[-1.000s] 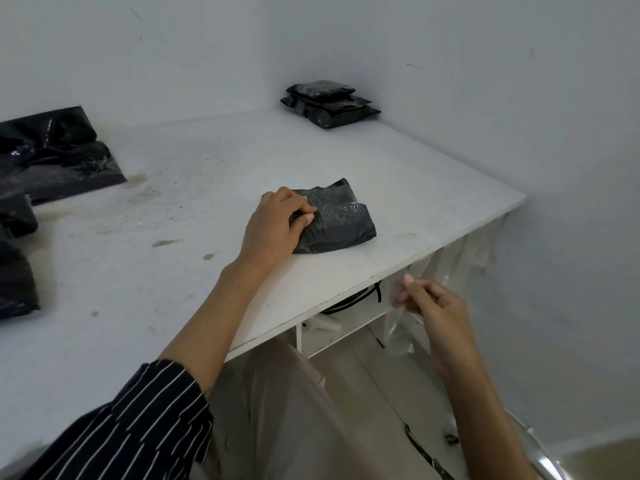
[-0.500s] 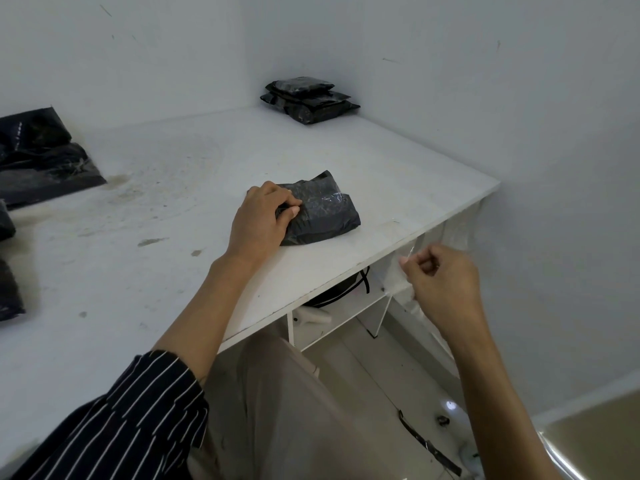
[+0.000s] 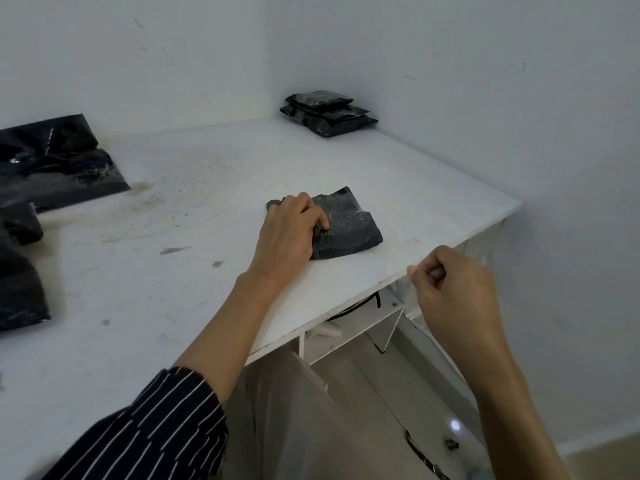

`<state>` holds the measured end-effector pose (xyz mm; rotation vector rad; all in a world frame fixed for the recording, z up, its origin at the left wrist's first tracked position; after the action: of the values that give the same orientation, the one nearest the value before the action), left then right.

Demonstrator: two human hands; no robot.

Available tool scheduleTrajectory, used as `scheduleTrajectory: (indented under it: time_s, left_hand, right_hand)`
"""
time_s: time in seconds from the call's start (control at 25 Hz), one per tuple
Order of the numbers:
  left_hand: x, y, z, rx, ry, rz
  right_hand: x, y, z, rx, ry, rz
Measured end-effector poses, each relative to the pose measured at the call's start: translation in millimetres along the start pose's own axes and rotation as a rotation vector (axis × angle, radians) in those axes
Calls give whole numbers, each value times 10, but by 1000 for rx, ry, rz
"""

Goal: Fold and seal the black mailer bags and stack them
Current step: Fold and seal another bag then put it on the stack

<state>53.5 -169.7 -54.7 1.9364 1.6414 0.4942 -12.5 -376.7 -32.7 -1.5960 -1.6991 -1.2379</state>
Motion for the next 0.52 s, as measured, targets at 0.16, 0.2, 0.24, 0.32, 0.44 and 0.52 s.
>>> scheduleTrajectory:
  time_s: [0.16, 0.2, 0.24, 0.32, 0.44, 0.52]
  left_hand:
    - [-3, -3, -40, 33, 65, 99]
    - [-2, 14, -52, 90, 27, 101]
    - [16, 37, -70, 183, -64, 51]
    - [81, 81, -167, 414, -405, -218]
    - [172, 106, -324, 623, -706, -431]
    - [229, 111, -369, 681, -757, -423]
  right_hand:
    - [375, 41, -195, 60, 245, -83]
    - [461, 111, -233, 115, 298, -99]
    - [529, 199, -239, 188, 320, -113]
    - [631, 395, -170, 357, 332, -146]
    - [750, 666, 19, 604, 389, -171]
    - [832, 786, 151, 775, 462, -158]
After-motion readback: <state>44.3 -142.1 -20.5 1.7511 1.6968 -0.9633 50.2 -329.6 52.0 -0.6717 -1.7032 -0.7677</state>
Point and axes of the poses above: each hand's wrist, its own y-axis towards the middle knuckle, its own z-axis out of the palm, x = y × z, the point moved 3 cm from there along y, towards the middle knuckle, and after that the axes turned 15 degrees about y, right-handed, at the moved point
